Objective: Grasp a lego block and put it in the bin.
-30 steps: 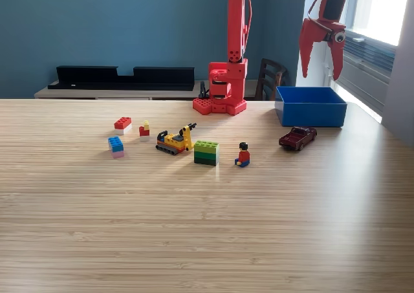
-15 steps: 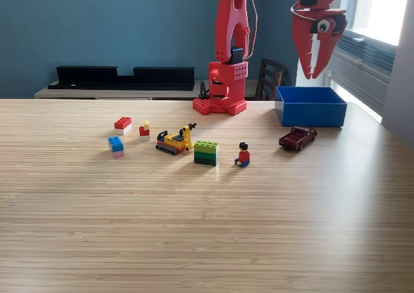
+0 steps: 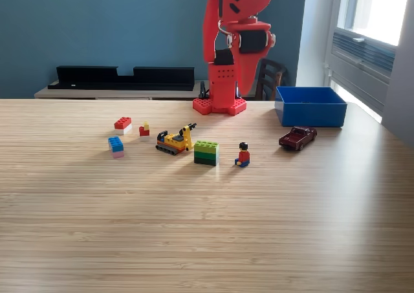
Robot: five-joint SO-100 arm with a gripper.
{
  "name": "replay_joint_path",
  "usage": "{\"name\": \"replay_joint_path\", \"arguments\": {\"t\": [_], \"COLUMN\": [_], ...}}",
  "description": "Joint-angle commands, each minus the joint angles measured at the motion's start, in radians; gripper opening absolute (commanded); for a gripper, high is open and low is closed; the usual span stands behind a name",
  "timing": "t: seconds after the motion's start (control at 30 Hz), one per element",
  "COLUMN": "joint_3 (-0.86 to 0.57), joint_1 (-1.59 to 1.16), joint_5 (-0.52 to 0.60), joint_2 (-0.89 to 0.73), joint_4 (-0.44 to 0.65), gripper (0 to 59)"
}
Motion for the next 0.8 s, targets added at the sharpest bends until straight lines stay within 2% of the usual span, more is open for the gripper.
{"name": "replay_joint_path", "arguments": {"t": [0.03,0.8], "joint_3": [0.021,0.055], "joint_1": [0.009,0.021], "joint_5": [0.008,0.029], "joint_2": [0.086,0.086], "joint_4": [-0.026,-0.08], "gripper": [0.1,0.1]}}
